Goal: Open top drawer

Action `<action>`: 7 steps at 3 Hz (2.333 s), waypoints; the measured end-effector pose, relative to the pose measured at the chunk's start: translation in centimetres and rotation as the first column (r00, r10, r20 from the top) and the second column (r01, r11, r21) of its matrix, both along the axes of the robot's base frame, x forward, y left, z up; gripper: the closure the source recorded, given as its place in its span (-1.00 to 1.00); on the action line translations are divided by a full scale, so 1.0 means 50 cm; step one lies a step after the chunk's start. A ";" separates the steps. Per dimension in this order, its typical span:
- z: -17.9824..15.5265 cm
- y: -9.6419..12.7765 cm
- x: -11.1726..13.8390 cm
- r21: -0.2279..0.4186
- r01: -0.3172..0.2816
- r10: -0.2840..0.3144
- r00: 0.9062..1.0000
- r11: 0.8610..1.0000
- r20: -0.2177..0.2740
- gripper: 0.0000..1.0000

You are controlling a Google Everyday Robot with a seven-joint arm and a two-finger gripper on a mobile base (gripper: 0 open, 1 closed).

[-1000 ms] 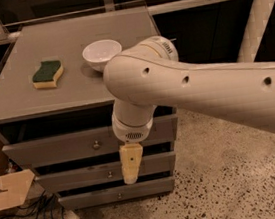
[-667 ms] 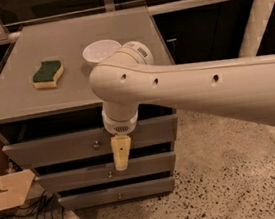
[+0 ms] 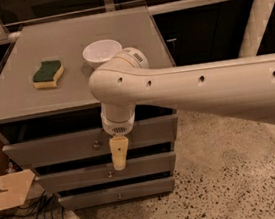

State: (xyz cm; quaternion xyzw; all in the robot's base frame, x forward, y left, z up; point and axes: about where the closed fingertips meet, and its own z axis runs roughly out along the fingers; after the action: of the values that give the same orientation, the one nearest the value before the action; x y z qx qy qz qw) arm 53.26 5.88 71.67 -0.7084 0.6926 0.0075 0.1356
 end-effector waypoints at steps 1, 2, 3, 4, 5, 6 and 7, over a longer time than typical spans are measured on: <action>-0.018 0.002 0.007 0.005 0.002 -0.002 1.000 1.000 -0.010 -1.00; -0.034 0.004 0.014 0.008 0.000 0.000 1.000 1.000 -0.018 -1.00; -0.054 0.004 0.018 0.013 -0.001 0.001 0.999 1.000 -0.032 -1.00; -0.078 0.004 0.024 0.022 0.004 -0.003 0.999 1.000 -0.052 -1.00; -0.101 0.007 0.031 0.027 0.006 -0.004 0.997 1.000 -0.071 -1.00; -0.143 0.015 0.042 0.034 0.000 0.003 0.995 0.999 -0.095 -1.00; -0.152 0.021 0.050 0.036 -0.009 0.012 0.995 0.999 -0.097 -1.00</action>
Offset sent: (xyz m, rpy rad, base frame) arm 0.0130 0.0030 -0.0274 0.0149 0.0303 0.0004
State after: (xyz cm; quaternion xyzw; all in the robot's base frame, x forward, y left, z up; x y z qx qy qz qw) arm 55.79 6.92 64.05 -0.7082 0.6945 0.0549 0.1144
